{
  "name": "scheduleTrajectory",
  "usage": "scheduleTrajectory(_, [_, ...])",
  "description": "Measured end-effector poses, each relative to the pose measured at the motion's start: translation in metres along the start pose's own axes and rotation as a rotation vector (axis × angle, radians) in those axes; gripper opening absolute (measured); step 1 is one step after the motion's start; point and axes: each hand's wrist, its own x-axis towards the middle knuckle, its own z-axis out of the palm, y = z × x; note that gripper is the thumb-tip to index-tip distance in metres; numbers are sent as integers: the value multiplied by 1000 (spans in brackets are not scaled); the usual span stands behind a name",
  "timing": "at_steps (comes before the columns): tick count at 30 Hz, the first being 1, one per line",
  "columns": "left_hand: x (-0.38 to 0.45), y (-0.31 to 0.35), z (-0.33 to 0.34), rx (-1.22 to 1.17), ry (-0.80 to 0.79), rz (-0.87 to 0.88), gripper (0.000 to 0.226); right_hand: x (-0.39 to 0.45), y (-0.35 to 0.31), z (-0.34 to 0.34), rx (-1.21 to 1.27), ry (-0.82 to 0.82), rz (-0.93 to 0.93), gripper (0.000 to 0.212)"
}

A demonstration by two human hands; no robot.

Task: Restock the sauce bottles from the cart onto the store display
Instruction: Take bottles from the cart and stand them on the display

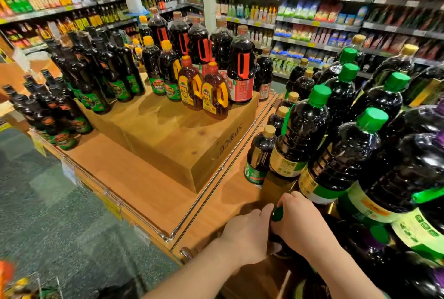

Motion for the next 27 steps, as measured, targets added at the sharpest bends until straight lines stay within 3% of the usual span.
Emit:
scheduleTrajectory(6, [6,-4,-9,-1,-64,-75,89,10,-1,-10,55,26,-19,30])
scheduleTrajectory(14, [9,-36,-33,62,73,-177,91,36,-29,-15,141,52,-84,30])
scheduleTrajectory(18, [23,-68,-46,35,76,-204,58,52,-42,-21,101,17,-176,33])
scheduleTrajectory(22, [42,-93,-57,51,128,-117,16,80,-57,-33,77,-42,-240,34])
scheduleTrajectory(27, [71,-110,-68,-19,128,-135,17,112,-78,-52,-15,-109,-243,32])
